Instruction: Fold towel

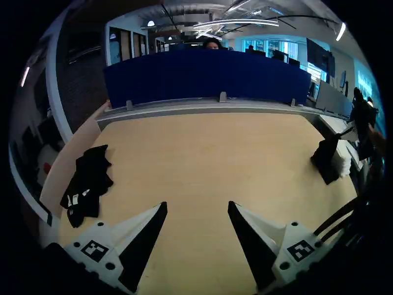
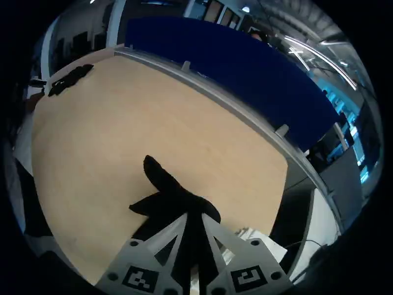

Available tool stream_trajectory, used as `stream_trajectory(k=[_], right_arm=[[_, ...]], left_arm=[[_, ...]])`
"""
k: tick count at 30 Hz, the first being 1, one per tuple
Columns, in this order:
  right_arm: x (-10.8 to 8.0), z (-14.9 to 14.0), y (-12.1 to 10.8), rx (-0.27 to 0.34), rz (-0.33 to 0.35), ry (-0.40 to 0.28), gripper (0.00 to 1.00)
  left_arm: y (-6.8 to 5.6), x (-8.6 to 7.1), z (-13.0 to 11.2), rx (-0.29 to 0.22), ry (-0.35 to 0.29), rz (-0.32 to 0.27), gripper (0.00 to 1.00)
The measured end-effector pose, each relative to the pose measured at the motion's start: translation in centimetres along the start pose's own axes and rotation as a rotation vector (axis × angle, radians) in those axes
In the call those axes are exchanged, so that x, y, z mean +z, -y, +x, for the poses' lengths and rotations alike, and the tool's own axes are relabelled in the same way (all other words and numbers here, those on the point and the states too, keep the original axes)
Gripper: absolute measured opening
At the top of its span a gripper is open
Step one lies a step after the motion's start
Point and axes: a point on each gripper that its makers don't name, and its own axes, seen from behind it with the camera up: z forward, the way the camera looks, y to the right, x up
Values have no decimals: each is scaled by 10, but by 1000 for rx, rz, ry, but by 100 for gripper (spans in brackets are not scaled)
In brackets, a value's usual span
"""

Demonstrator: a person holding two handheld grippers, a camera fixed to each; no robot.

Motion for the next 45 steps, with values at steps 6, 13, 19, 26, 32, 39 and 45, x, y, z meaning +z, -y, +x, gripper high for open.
stream_trajectory(k=[6,13,19,26,32,39,45], right_arm=[[-4,-23,5,3,-17,29,4],[-3,-46,17,20,-9,56,4],[-3,-62,24,54,-15,71,4],[1,-81,25,89,-36,100,4],[5,-102,26,134,-57,138,4],[13,-127,32,170,-70,195,4],[22,-142,40,200,-68,219,4]], left_arm=[[-3,0,1,6,-2,-10,92],[-6,-1,2,17,-1,-19,92],[-8,-1,4,22,-2,-26,92],[-9,-2,5,29,-5,-32,92],[-9,-2,6,31,-6,-31,92],[-8,-3,4,39,-2,-29,92],[-8,-4,4,49,0,-28,92]])
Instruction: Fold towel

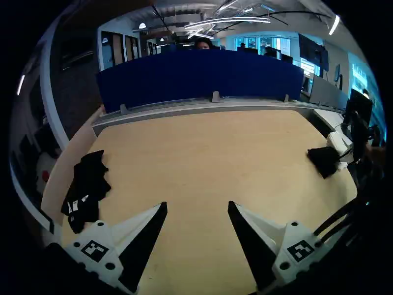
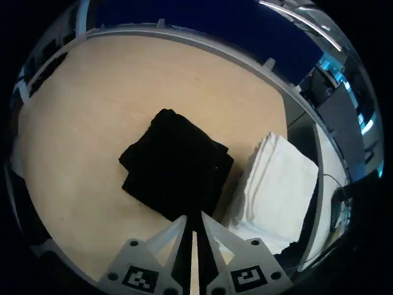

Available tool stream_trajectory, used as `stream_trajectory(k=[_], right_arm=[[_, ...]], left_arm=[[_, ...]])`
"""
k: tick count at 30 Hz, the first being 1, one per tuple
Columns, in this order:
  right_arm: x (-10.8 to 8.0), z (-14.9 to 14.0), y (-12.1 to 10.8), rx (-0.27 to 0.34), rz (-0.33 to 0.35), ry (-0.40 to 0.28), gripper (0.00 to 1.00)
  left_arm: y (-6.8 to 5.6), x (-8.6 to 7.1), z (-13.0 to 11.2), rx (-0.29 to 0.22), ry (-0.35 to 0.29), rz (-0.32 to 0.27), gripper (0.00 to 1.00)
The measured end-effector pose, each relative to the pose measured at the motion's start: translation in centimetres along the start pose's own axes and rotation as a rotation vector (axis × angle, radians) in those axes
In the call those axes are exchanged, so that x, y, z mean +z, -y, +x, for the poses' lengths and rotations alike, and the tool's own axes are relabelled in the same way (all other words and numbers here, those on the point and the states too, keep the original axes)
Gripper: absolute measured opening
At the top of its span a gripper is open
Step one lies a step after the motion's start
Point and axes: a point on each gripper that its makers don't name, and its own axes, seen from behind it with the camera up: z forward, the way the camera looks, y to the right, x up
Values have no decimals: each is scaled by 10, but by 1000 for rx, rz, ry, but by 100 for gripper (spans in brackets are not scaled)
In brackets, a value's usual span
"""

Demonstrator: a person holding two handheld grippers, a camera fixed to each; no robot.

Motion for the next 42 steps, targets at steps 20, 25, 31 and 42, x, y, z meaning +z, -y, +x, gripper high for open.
stream_trajectory(k=[20,25,31,42], right_arm=[[-5,12,0,9,-2,-40,4],[-5,17,-2,3,-4,-43,4],[1,9,-2,16,-3,-17,4],[25,-18,2,74,-2,54,4]], left_arm=[[-1,1,1,0,-2,-3,91],[0,1,1,0,-2,-2,92],[-1,0,0,2,-2,-2,91],[4,-2,-2,10,2,8,91]])
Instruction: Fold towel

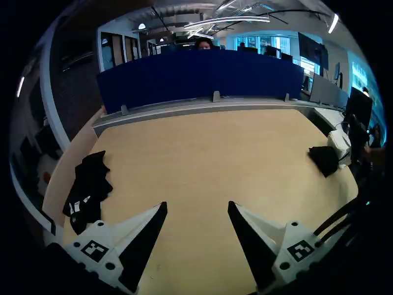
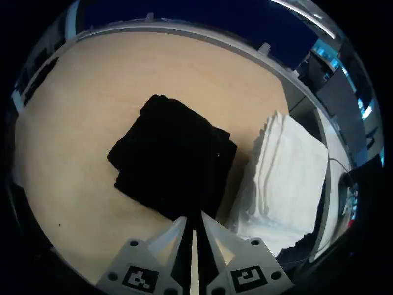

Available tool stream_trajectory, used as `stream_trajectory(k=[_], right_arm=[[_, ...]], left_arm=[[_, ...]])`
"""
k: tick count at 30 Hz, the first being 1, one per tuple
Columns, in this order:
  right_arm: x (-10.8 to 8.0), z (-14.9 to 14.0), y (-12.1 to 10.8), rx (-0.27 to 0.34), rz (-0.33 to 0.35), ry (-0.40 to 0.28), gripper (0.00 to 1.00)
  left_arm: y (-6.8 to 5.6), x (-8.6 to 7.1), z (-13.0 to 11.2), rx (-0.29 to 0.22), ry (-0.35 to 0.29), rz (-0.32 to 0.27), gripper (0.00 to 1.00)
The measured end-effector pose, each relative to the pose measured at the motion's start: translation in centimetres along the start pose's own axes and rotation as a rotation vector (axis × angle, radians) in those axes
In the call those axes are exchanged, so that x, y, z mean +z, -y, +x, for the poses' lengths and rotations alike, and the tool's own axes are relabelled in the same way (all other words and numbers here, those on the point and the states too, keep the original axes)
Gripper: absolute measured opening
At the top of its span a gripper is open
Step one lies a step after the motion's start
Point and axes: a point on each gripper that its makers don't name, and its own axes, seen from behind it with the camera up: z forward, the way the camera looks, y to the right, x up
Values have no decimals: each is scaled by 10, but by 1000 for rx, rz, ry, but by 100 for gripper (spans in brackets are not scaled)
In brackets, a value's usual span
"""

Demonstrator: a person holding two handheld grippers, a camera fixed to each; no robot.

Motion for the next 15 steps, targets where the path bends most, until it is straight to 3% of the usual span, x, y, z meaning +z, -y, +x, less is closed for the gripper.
stream_trajectory(k=[15], right_arm=[[25,-17,-2,50,-30,82,4]], left_arm=[[-3,2,2,21,4,-2,92]])
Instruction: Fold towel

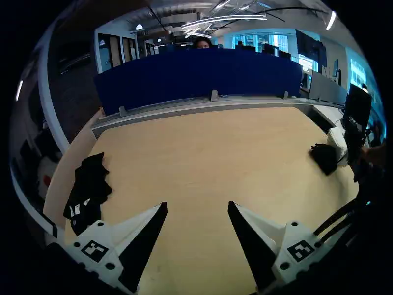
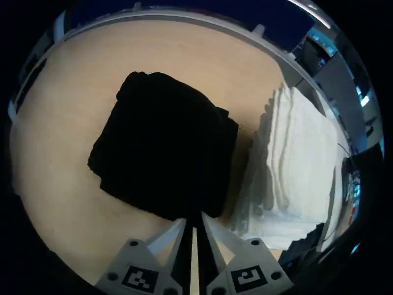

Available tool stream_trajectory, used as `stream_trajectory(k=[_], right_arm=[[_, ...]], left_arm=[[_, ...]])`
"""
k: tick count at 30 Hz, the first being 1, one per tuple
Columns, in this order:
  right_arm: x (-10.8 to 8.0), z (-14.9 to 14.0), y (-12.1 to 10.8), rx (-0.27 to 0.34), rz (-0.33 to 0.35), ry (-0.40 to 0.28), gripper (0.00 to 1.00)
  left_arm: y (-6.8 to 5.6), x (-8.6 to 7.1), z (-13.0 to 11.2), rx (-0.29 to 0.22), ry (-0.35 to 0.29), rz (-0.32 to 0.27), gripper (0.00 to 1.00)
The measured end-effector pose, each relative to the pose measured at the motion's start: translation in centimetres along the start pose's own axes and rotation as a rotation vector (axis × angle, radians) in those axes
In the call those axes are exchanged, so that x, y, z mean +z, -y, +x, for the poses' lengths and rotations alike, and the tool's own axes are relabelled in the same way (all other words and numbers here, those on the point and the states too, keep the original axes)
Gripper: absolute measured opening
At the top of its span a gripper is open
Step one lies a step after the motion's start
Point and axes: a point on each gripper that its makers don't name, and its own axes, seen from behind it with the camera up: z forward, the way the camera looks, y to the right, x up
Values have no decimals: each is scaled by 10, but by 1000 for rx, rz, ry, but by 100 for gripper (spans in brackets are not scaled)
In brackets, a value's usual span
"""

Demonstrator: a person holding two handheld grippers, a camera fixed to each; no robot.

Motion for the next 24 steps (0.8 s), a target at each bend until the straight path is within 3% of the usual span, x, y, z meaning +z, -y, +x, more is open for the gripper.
stream_trajectory(k=[24], right_arm=[[-2,1,0,12,12,-16,8]], left_arm=[[-5,6,6,7,1,-12,92]])
